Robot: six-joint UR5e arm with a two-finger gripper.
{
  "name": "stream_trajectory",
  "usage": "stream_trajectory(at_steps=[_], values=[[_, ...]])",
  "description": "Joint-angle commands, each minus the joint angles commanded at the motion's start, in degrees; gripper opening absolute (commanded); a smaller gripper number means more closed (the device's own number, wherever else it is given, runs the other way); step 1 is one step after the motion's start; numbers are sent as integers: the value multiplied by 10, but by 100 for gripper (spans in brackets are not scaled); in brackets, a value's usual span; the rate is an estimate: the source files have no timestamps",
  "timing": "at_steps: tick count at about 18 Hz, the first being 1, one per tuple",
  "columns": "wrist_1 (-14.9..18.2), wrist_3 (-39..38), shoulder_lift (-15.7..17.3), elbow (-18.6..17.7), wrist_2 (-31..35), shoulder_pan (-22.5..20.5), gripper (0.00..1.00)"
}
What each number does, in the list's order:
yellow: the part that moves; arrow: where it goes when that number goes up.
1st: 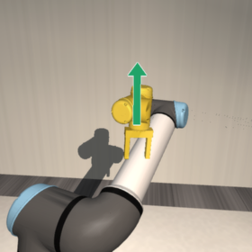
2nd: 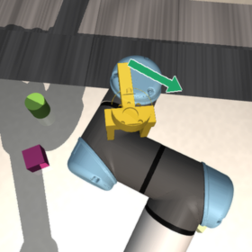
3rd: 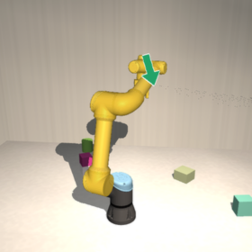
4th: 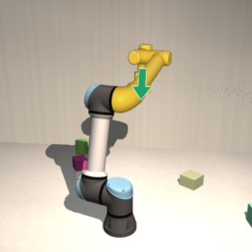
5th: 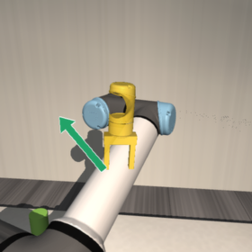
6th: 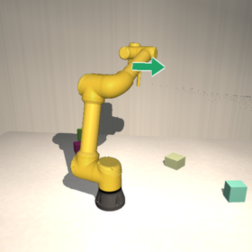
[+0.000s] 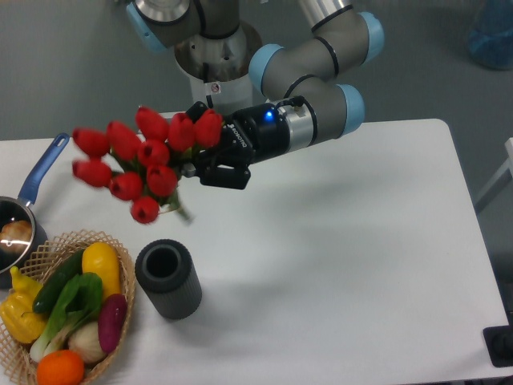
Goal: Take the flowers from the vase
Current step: 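Carry the tulip bunch away from the vase over the table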
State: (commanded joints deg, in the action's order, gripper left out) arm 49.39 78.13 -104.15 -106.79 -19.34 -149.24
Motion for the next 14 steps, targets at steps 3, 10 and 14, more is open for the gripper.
stream_trajectory(at_steps=[3, 10, 14], values=[[0, 1, 0, 1, 2, -6, 33], [-3, 4, -8, -2, 11, -39, 29], [-6, 20, -23, -1, 17, -58, 29]])
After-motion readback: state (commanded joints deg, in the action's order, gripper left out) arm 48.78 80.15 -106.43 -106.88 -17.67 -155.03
